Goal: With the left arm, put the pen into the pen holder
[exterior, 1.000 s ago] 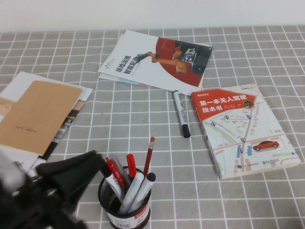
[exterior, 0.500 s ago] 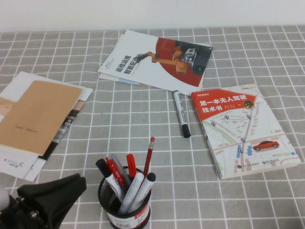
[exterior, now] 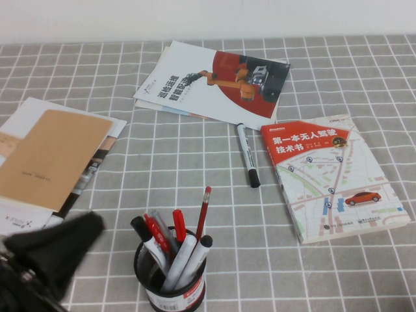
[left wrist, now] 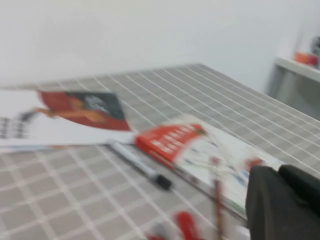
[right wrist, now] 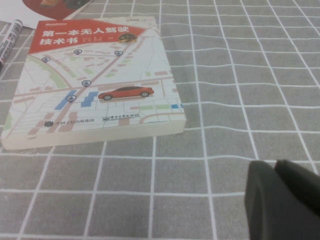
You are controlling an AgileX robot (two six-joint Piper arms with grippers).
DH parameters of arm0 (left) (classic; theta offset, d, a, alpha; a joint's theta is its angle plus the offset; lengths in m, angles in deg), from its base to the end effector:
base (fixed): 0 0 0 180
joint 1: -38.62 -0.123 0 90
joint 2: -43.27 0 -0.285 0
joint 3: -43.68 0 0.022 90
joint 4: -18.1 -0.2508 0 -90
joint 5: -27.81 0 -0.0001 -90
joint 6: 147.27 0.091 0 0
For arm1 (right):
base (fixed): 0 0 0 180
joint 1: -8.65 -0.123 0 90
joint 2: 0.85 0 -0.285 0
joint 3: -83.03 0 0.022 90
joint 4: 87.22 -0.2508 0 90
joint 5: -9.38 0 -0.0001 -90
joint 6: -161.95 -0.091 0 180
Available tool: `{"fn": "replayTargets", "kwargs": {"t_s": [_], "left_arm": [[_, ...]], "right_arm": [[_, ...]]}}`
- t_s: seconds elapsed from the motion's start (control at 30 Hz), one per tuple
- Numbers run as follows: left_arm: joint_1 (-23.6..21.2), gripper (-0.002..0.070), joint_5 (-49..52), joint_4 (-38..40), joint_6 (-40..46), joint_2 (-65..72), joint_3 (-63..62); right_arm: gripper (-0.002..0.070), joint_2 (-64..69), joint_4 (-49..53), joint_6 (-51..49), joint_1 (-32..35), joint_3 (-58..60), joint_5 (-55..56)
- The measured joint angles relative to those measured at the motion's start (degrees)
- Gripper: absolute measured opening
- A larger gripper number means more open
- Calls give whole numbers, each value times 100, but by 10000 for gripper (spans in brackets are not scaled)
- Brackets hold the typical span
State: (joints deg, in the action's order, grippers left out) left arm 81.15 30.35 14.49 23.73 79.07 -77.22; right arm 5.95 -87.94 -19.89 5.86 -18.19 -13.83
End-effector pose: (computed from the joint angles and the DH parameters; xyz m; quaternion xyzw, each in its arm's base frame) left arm 0.0818 -0.0747 0.2783 0.2384 0.7126 -0.2670 0.6033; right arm 0.0514 0.0030 0.1686 -0.0035 0.8130 0.0289 0.5815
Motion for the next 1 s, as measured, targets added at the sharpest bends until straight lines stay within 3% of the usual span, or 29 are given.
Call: {"fn": "replayTargets", "kwargs": {"t_s": [0.27, 0.47, 0.8, 1.0], "left_arm": [[-1809, 0, -364, 65, 66, -762, 623], [-2770, 0, -664, 54, 88, -1857, 1413], [-3646, 0, 58, 140, 522, -2838, 1952], [-3826, 0, 725, 152, 759, -2847, 1952]], "right_arm": [[-15, 0, 0, 0, 0, 0, 0], [-15, 0, 0, 0, 0, 0, 0], [-15, 0, 0, 0, 0, 0, 0], [-15, 0, 0, 0, 0, 0, 0]]}}
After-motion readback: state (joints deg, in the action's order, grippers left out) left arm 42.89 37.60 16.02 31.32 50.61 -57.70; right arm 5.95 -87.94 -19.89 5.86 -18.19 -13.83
